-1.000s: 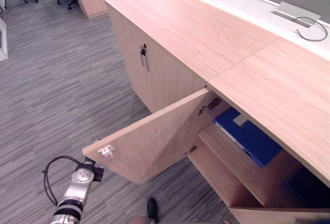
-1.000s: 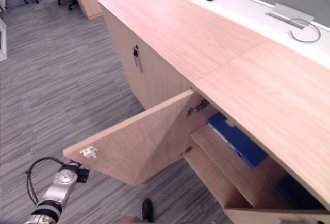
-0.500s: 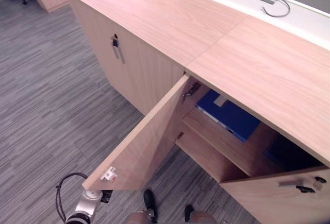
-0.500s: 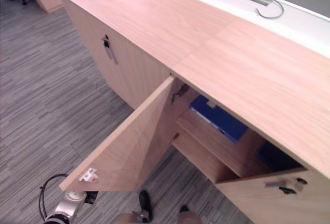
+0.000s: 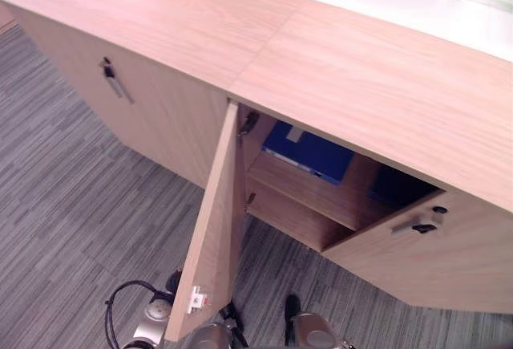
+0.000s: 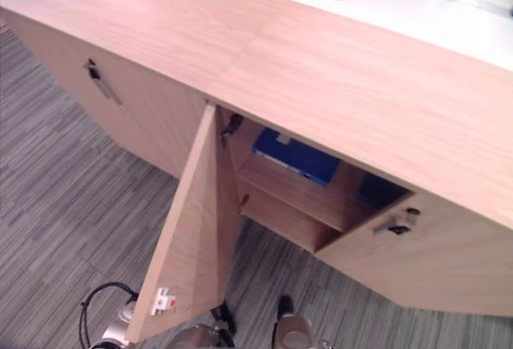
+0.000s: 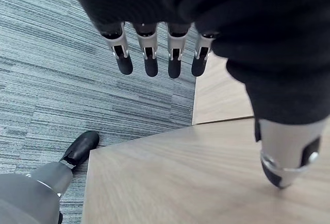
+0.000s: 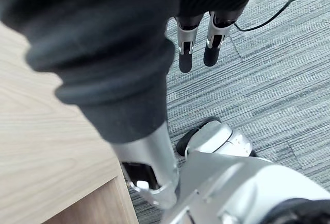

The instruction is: Walk over to the cabinet, pick up the folder, carry it to the office cabinet, place the folder inside the office cabinet, then close the office cabinet door

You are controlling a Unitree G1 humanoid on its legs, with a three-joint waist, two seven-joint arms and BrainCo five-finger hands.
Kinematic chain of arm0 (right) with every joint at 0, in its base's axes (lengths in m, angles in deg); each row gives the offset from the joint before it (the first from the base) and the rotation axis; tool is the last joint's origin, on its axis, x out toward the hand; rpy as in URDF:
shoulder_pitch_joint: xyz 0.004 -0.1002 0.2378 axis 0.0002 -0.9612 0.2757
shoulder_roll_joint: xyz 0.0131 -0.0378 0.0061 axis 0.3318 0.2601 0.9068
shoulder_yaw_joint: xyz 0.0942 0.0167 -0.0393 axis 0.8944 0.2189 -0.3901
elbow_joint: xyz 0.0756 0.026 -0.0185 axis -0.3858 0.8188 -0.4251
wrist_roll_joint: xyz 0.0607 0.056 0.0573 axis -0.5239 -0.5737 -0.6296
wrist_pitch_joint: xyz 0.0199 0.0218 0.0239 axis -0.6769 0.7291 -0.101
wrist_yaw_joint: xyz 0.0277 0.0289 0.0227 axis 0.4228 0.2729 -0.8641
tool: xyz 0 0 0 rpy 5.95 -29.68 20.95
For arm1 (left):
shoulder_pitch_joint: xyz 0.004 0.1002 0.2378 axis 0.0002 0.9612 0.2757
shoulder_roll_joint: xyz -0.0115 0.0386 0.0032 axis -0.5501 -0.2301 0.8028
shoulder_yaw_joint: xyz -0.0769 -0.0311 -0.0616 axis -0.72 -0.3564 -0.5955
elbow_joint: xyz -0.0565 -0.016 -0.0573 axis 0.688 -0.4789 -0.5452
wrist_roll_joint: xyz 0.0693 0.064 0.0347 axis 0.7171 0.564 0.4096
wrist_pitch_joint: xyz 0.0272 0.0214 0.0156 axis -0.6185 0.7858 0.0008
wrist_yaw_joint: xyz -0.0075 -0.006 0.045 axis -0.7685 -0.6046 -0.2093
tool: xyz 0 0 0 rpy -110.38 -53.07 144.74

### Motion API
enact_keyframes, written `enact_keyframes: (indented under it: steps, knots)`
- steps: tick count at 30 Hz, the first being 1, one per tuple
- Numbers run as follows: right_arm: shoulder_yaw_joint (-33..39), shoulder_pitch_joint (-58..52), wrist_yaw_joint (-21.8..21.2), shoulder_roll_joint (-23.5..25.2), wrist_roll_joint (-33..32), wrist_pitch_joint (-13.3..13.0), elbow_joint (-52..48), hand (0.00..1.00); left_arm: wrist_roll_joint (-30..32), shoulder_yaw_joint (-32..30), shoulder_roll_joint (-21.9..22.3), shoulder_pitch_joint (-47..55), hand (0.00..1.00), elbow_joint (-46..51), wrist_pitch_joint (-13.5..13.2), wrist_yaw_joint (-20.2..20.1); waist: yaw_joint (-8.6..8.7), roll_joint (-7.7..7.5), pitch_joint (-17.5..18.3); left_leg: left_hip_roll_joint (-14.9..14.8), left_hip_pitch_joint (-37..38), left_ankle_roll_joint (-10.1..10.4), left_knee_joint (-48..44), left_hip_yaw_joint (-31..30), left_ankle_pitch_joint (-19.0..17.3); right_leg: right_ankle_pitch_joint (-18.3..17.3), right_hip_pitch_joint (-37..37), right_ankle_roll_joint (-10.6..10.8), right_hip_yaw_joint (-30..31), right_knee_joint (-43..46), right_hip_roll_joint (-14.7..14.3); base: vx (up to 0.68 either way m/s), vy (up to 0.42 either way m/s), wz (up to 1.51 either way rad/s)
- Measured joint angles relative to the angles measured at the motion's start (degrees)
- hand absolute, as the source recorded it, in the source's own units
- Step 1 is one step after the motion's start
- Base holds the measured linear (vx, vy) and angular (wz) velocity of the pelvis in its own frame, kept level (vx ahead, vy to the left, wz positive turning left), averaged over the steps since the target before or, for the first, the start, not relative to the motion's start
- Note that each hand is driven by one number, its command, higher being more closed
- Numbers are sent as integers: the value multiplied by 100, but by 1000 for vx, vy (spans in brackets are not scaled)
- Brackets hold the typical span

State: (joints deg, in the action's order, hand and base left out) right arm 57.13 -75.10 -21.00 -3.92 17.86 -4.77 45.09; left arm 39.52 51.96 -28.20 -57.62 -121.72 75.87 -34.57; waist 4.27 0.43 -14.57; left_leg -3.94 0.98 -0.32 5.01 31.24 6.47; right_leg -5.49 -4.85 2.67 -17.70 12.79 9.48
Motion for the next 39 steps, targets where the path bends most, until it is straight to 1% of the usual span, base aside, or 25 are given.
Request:
enact_keyframes:
  steps: [1, 2, 3, 4, 5, 6, 7, 8, 9, 11, 12, 14, 16, 18, 19, 21, 27, 29, 33, 36, 39]
  knots:
    - [-72, 2, 10, -8, 2, 11, 13, 0, 0, -47, 21, 29, 0, 5, 12, 1, 39, -3, -3, -57, 13, 79, -30, 88, 9, -135, 2, -93, -39, -23, -57, 19, -122, -37]
    - [-95, 23, 14, -16, 3, 18, -7, 0, -1, -109, 59, 95, 0, 18, 34, 2, 24, 18, 20, -176, 24, 186, -34, 268, 65, -357, 13, -251, -574, 14, 44, 43, -130, -55]
    - [-95, 42, 14, -17, 3, 17, -21, 0, -3, -152, 89, 143, 0, 32, 39, 2, -7, 19, 42, -258, 21, 208, -34, 409, 44, -393, 23, -266, -944, 31, 133, 69, -129, -101]
    - [-91, 102, 14, -28, 7, 13, -13, 0, -13, -240, 131, 215, 0, 30, 55, 3, -111, -3, 63, -377, 22, 235, -50, 705, -4, -358, 46, -330, -1585, 20, 269, 72, -121, -131]
    - [-95, 155, 14, -52, 18, 13, -17, 0, -12, -298, 179, 252, 0, 6, 70, 2, -222, -21, 72, -478, 32, 301, -106, 948, -32, -98, 56, -445, -1929, -148, 259, 70, -121, -135]
    - [-103, 160, 13, -60, 24, 14, -21, 0, -11, -313, 189, 264, 0, -7, 96, 2, -264, -51, 91, -501, 38, 340, -141, 1095, -33, 277, 73, -313, -1967, -338, 218, 77, -93, -127]
    - [-133, 194, 13, -97, 32, 14, -8, 0, -11, -366, 248, 275, 0, -15, 147, 1, -273, -29, 110, -562, 68, 394, -177, 1316, -29, 566, 166, -143, -1777, -754, 8, 90, -91, -111]
    - [-155, 221, 15, -125, 40, 14, 4, 0, 7, -375, 287, 260, 0, -61, 181, 2, -247, -20, 108, -626, 144, 406, -230, 1466, -37, 739, 266, -168, -1600, -1101, -153, 81, -92, -95]
    - [-158, 221, 16, -124, 42, 14, 7, 0, 20, -396, 280, 175, 0, -129, 196, 3, -246, -27, 104, -658, 171, 408, -294, 1507, -38, 781, 316, -177, -1547, -1194, -190, 53, -104, -64]
    - [-233, 220, 19, -136, 52, 25, 46, 0, 111, -399, 246, 93, 0, -120, 210, 6, -165, 1, 148, -838, 299, 547, -534, 1544, -159, 842, 514, -216, -1428, -1394, -337, -8, -103, -35]
    - [-278, 220, 18, -149, 52, 22, 41, 0, 111, -398, 260, 105, 0, -120, 207, 6, -155, 11, 161, -863, 351, 597, -529, 1554, -208, 867, 540, -222, -1352, -1446, -367, -60, -67, -48]
    - [-277, 211, 28, -187, 51, 7, 31, 0, 109, -394, 406, 106, 0, -117, 194, 5, -129, -4, 183, -862, 434, 619, -537, 1744, -236, 1043, 569, -221, -1089, -1684, -447, -72, -24, -50]
    - [-269, 204, 49, -204, 57, 8, 29, 0, 102, -353, 600, 109, 0, -114, 170, -34, -97, -4, 183, -827, 449, 603, -552, 1886, -282, 1132, 517, -210, -920, -1759, -462, -90, -15, -38]
    - [-266, 168, 49, -172, 69, 22, 40, 0, 99, -284, 700, 110, 0, -114, 170, -68, -80, -8, 184, -820, 529, 623, -609, 2017, -331, 1160, 519, -194, -773, -1760, -452, -83, -3, -42]
    - [-263, 106, 48, -148, 88, 23, 39, 0, 92, -218, 700, 111, 0, -113, 168, -113, -63, -6, 187, -821, 602, 599, -654, 2097, -390, 1171, 546, -180, -688, -1761, -444, -69, 10, -41]
    - [-256, 24, 49, -123, 115, 24, 38, 0, 83, -167, 678, 69, 0, -106, 165, -124, -49, -2, 202, -830, 654, 614, -755, 2216, -456, 1204, 533, -167, -539, -1762, -433, -40, 10, -34]
    - [-251, -29, 51, -62, 113, 24, 39, 0, 83, 149, 682, -55, 0, 108, 159, -239, 54, 9, 247, -860, 700, 626, -996, 2322, -603, 1261, 527, -142, -352, -1761, -394, -17, 10, -18]
    - [-251, -30, 52, -34, 115, 23, 45, 0, 82, 259, 685, -80, 0, 176, 161, -248, 88, 21, 328, -939, 708, 630, -1215, 2428, -737, 1275, 518, -138, -244, -1761, -400, 10, 12, -22]
    - [-248, -46, 63, -28, 116, 17, 48, 0, 65, 262, 667, -114, 0, 176, 176, -247, 126, 49, 345, -1061, 708, 627, -1537, 2510, -923, 1325, 483, -137, -64, -1760, -417, 13, 7, -26]
    - [-156, -139, 62, -22, 128, 19, 48, 0, -167, 251, 678, -193, 0, 163, 177, -252, 157, 69, 357, -1124, 708, 631, -1694, 2524, -1004, 1339, 495, -140, -23, -1761, -420, 20, 9, -8]
    - [-34, -193, 66, -28, 210, 21, 52, 0, -537, 58, 675, -353, 0, 45, 185, -278, 199, 108, 377, -1222, 719, 636, -1875, 2587, -1084, 1362, 494, -162, 59, -1772, -451, 31, 11, -14]
